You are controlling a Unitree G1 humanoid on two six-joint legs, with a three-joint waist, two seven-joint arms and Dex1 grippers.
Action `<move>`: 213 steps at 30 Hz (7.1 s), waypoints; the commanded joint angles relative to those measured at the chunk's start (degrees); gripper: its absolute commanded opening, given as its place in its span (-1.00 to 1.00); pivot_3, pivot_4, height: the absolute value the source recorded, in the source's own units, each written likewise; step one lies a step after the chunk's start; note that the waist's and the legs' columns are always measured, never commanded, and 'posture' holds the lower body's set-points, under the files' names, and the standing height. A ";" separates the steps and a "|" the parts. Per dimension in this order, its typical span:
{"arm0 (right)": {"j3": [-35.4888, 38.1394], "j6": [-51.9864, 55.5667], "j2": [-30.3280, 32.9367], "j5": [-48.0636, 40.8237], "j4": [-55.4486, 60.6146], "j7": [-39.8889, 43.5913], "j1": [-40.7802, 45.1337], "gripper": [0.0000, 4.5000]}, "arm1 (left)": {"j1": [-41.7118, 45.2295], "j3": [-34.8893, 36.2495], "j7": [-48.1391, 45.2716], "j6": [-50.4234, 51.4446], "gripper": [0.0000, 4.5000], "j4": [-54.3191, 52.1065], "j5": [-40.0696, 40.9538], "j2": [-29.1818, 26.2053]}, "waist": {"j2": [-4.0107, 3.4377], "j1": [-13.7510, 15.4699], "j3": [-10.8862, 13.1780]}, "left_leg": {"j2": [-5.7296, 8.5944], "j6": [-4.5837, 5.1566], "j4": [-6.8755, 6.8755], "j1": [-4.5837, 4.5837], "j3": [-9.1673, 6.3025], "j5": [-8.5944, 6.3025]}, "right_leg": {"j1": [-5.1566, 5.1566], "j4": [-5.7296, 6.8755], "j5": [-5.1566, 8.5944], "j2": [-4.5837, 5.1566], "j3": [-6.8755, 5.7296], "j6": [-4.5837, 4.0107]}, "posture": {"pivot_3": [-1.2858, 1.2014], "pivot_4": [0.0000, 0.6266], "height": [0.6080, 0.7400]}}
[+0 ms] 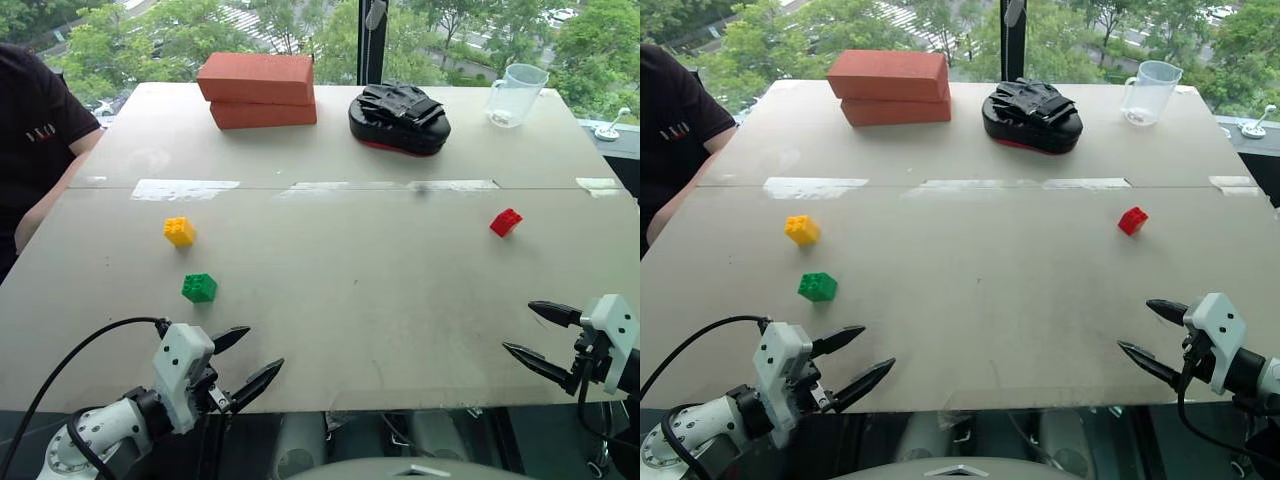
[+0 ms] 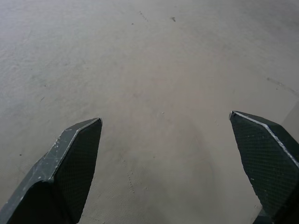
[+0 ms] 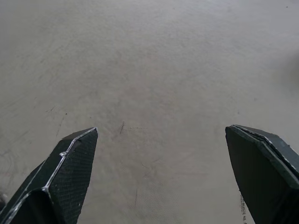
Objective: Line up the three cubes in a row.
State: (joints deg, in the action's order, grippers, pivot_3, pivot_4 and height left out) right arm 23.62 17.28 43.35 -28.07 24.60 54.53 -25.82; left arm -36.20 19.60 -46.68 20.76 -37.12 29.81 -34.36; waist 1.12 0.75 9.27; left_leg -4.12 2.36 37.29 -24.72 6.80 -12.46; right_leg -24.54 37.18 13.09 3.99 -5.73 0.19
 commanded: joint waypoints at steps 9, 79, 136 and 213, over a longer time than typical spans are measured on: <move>-3.12 17.34 4.50 2.13 -2.38 -14.17 22.12 1.00 | 17.80 -3.91 4.90 8.71 0.99 -5.48 12.54 -0.18 | -0.07 -0.22 -0.06 | 0.00 0.06 0.18 0.03 0.05 0.04 | 0.07 -0.04 -0.02 0.01 0.04 0.01 | 0.03 -0.52 1.00; -47.42 1.47 -7.92 29.91 -41.97 23.37 76.62 -0.42 | 20.72 -6.67 9.42 12.62 1.00 -15.13 14.20 -8.99 | -0.14 -0.10 -0.03 | -0.06 0.10 0.18 0.06 0.12 0.23 | -0.05 0.27 -0.27 -0.84 0.39 -0.19 | 0.03 -0.52 1.00; -6.90 10.44 1.24 -7.69 9.86 0.88 24.32 1.00 | 77.08 -33.30 -36.20 -13.41 -0.42 59.45 -13.06 -5.78 | 0.13 1.37 -0.25 | 0.27 0.24 0.19 -0.08 0.07 0.19 | -0.02 0.24 -0.22 -0.44 0.09 -0.21 | 0.03 -0.52 1.00; -19.16 7.02 -0.79 -10.03 1.94 5.03 39.67 1.00 | 59.31 4.65 34.34 12.42 0.70 41.40 -23.20 7.86 | 0.78 0.13 0.01 | 0.10 0.27 0.90 0.00 -0.80 0.11 | 0.38 0.58 -0.36 -0.81 0.60 -0.08 | 0.03 -0.52 1.00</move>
State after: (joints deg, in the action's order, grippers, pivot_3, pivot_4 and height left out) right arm 2.09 24.12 41.82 -37.07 23.54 60.48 14.29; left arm 21.77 24.14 -12.37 37.28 3.28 6.76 -25.01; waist 1.90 0.88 9.28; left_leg -4.02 2.63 38.19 -24.72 6.00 -12.35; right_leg -24.16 37.77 12.72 3.20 -5.13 0.11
